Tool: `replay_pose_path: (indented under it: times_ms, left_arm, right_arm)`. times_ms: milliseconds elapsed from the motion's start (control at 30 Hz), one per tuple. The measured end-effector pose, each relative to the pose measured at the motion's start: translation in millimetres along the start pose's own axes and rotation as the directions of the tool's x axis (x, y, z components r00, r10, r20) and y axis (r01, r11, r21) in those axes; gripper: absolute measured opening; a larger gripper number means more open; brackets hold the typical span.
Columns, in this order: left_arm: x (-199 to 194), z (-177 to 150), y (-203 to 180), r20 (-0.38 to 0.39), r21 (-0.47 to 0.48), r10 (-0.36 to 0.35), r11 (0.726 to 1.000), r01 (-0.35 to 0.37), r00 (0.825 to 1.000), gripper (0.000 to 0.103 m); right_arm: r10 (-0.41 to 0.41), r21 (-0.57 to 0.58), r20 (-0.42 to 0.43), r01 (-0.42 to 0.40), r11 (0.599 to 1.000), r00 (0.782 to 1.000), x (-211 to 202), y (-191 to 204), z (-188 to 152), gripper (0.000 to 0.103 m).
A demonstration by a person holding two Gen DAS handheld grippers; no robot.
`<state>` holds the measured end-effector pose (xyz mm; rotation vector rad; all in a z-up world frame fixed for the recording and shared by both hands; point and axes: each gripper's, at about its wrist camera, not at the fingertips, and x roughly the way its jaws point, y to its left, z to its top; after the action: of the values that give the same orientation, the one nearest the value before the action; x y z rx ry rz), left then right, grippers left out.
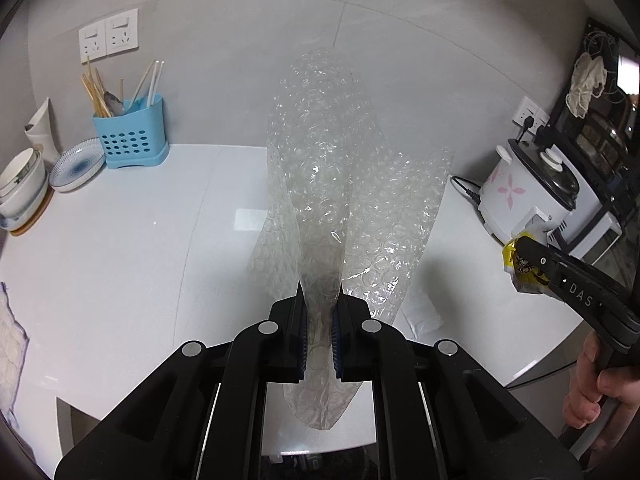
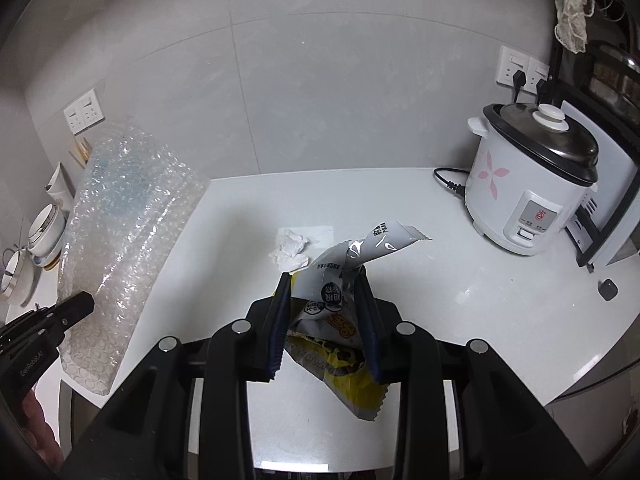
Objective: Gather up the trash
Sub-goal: 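Carry the bubble wrap and yellow wrapper down toward the wastebasket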
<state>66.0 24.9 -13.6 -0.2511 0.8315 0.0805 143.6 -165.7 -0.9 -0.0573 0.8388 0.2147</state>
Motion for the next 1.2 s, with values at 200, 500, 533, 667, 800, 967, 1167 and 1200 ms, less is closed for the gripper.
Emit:
replay_pose_path:
  times_ms: [200, 500, 533, 667, 800, 967, 1167, 1200]
  left_arm:
    - [-25.3, -33.2, 8.3, -0.003, 0.012, -0.009, 1.0, 0.009, 1.0, 0.008]
    - [-50.5, -84.1, 7.9, -0.028, 0.036, -0.043, 0.998, 0.044, 0.999, 0.008]
    - [-53.6, -91.6, 8.0, -0.033, 0.038, -0.05, 0.998, 0.051, 0.998, 0.008]
    - [-60.2, -118.3, 6.3, -0.065, 0.05, -0.071, 0.996, 0.074, 0.995, 0.008]
    - [-64.0, -145.9, 5.1, -0.096, 0.054, -0.085, 0.994, 0.09, 0.992, 0.008]
    - [-68.3, -183.3, 6.4, -0.143, 0.076, -0.09, 0.992, 0.101, 0.986, 0.008]
    - [-68.8, -225.7, 14.1, -0.198, 0.074, -0.096, 0.991, 0.113, 0.975, 0.008]
    - [-67.8, -231.8, 14.6, -0.204, 0.076, -0.094, 0.991, 0.111, 0.974, 0.008]
  right_arm:
    - [0.01, -0.016, 0.065, -0.009, 1.0, 0.998, -39.4, 18.5, -30.4, 0.03]
    - [0.021, -0.03, 0.085, -0.018, 0.999, 0.996, -79.6, 34.3, -87.2, 0.03]
    - [0.024, -0.028, 0.083, -0.021, 0.999, 0.996, -82.5, 34.6, -93.1, 0.03]
    - [0.036, -0.042, 0.071, -0.033, 0.999, 0.997, -94.5, 38.3, -122.0, 0.03]
    - [0.047, -0.061, 0.056, -0.043, 0.997, 0.997, -101.0, 42.2, -148.3, 0.03]
    - [0.061, -0.059, 0.026, -0.06, 0.997, 0.998, -103.0, 39.3, -183.6, 0.03]
    - [0.071, -0.04, -0.027, -0.072, 0.997, 0.997, -99.3, 26.8, -225.2, 0.03]
    - [0.071, -0.037, -0.038, -0.073, 0.997, 0.997, -98.1, 25.2, -230.7, 0.03]
